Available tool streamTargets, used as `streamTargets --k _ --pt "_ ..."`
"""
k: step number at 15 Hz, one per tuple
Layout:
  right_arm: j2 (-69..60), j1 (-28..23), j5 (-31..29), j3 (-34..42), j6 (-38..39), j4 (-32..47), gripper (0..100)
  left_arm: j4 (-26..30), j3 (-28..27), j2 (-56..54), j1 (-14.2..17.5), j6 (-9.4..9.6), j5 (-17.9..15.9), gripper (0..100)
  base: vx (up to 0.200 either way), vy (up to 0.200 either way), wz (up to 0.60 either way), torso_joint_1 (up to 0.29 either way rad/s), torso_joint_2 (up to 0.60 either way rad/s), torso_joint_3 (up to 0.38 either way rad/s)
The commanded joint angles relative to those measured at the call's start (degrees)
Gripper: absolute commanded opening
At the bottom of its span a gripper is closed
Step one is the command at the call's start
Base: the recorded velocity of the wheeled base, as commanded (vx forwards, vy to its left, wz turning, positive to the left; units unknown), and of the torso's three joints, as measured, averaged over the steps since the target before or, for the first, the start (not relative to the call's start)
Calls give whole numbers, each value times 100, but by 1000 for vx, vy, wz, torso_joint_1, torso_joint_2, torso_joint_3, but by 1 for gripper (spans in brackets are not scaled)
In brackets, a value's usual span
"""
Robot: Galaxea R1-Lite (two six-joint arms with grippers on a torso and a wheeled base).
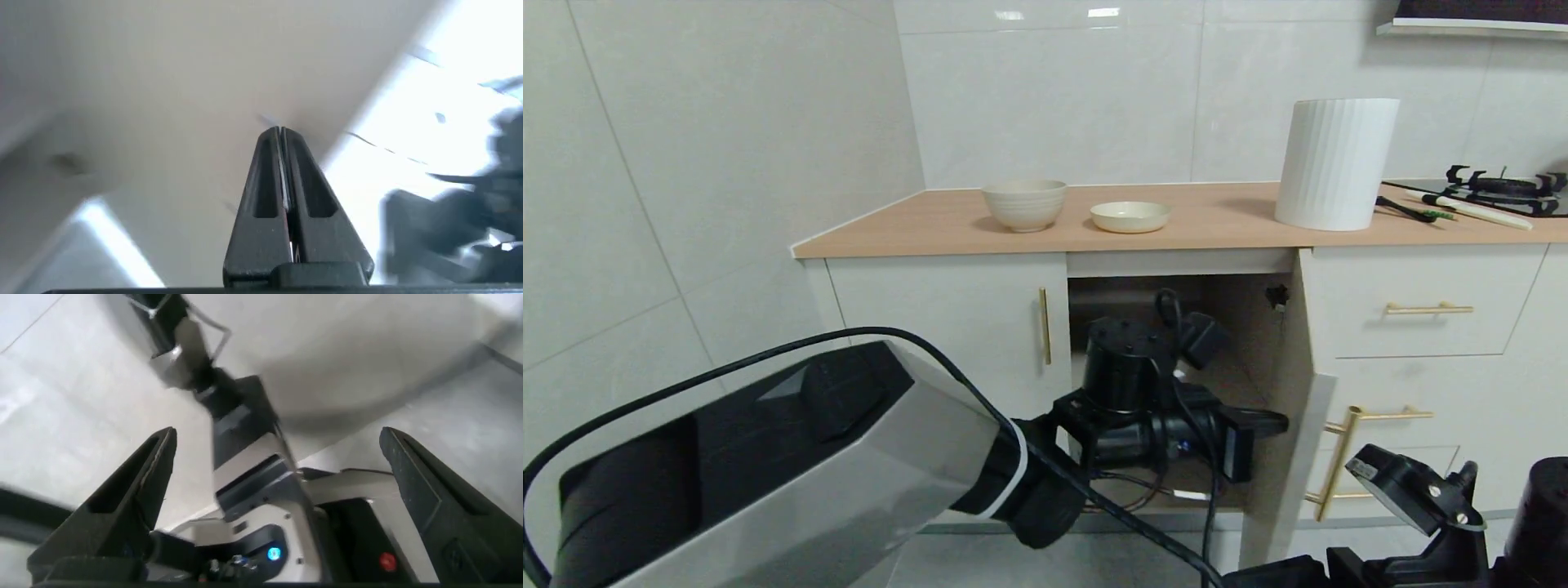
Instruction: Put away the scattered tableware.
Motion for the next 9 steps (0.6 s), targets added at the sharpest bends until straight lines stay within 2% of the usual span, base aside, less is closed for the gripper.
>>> streamTargets --k 1,3,4,5,6,7,9 --pt "-646 434 -12 29 -28 214 100 162 21 -466 -581 -1 30 0 0 0 0 0 0 0" --pt "-637 443 -21 20 -28 267 100 145 214 -660 -116 8 452 0 0 0 0 0 0 0" --pt "-487 443 -39 -41 -28 267 100 127 478 -888 227 17 716 0 0 0 0 0 0 0" --pt "-382 434 -83 -111 -28 276 100 92 671 -1064 429 25 865 0 0 0 0 0 0 0" --pt "-39 434 -426 -393 -37 276 100 13 1348 -1653 895 34 1076 0 0 0 0 0 0 0" --pt "277 434 -847 -691 -72 276 100 13 1805 -2092 1247 122 1076 0 0 0 0 0 0 0" --pt "840 434 -1700 -1307 -432 293 100 57 2508 -2813 1994 412 1076 0 0 0 0 0 0 0"
